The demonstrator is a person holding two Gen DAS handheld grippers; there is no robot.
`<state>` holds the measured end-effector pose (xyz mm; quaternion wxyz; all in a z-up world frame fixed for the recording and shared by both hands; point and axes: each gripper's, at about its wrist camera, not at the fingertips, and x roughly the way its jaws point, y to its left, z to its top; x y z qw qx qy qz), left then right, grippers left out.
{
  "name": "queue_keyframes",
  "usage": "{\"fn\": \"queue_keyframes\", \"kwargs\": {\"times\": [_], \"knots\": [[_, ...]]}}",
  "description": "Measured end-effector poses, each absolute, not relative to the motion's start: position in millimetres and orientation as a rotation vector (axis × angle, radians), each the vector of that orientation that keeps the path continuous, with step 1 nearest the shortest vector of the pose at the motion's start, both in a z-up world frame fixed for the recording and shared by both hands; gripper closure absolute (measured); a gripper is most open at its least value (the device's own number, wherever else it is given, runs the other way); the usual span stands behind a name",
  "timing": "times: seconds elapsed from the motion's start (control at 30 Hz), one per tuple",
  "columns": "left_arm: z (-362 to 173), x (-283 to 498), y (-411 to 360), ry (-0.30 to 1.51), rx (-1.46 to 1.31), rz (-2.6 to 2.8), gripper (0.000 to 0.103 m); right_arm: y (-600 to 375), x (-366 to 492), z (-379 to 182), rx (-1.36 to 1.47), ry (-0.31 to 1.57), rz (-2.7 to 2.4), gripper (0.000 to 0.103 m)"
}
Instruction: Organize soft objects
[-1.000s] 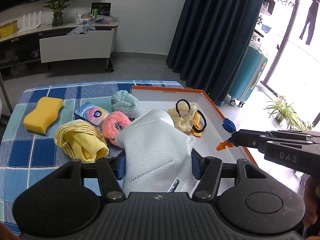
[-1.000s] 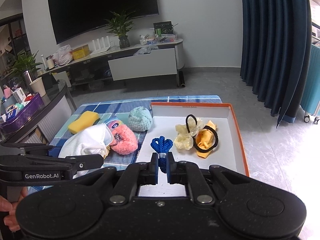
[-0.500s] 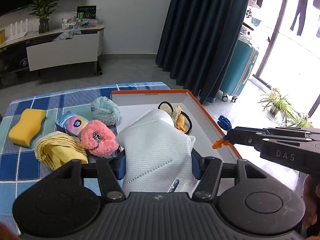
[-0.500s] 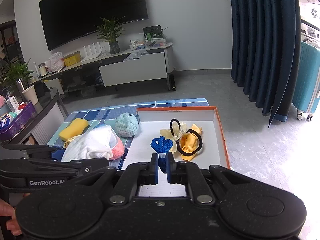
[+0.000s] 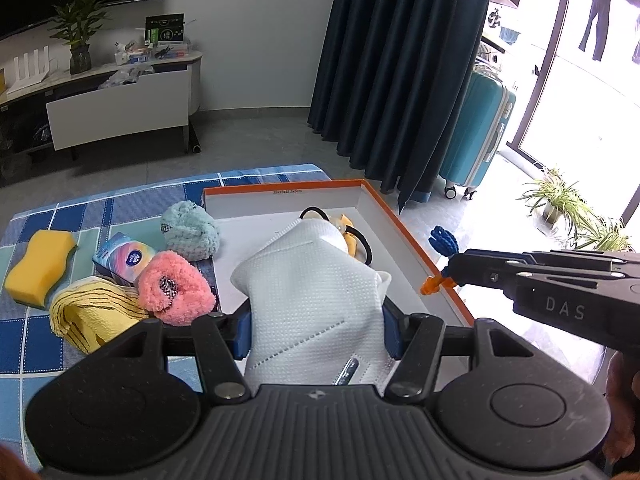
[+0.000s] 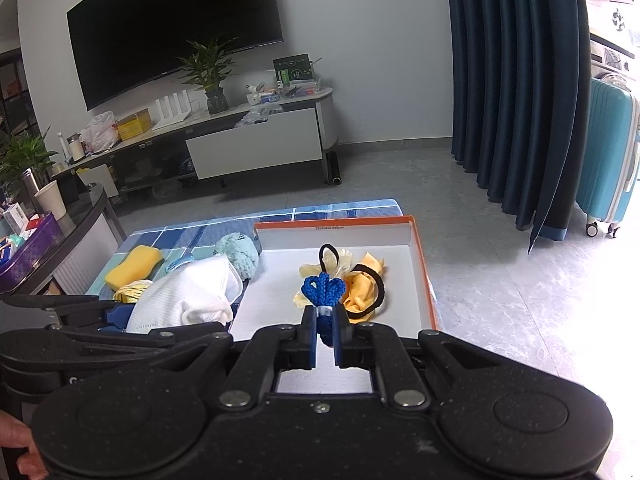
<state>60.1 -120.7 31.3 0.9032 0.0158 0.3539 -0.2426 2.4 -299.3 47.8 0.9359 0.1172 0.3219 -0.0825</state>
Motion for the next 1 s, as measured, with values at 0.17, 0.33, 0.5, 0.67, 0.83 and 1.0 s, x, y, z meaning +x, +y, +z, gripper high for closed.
{"fn": "queue_keyframes", "kwargs": {"times": [0.17,0.33,0.5,0.67,0.83,1.0], "knots": [[29.2,62.6,-126.6,0.738,0.038,-0.485,0.043,-304.3,4.6,46.1,0.243,0.659,-0.175,0.093],[27.5,64.5,-132.2,0.745,0.041,-0.463,0.043,-308.3,7.6,45.8,0.243,0.656,-0.179,0.093],[25.7,65.0,-138.3,0.751,0.045,-0.465,0.043,-311.9,10.4,45.5,0.245,0.655,-0.183,0.093],[23.8,65.4,-144.2,0.758,0.052,-0.473,0.042,-315.1,13.0,44.9,0.245,0.654,-0.181,0.093],[21.3,67.0,-148.2,0.766,0.054,-0.482,0.042,-319.1,16.9,43.7,0.247,0.658,-0.183,0.093],[19.6,69.1,-152.9,0.772,0.054,-0.486,0.042,-323.1,20.3,40.7,0.249,0.664,-0.185,0.093]]}}
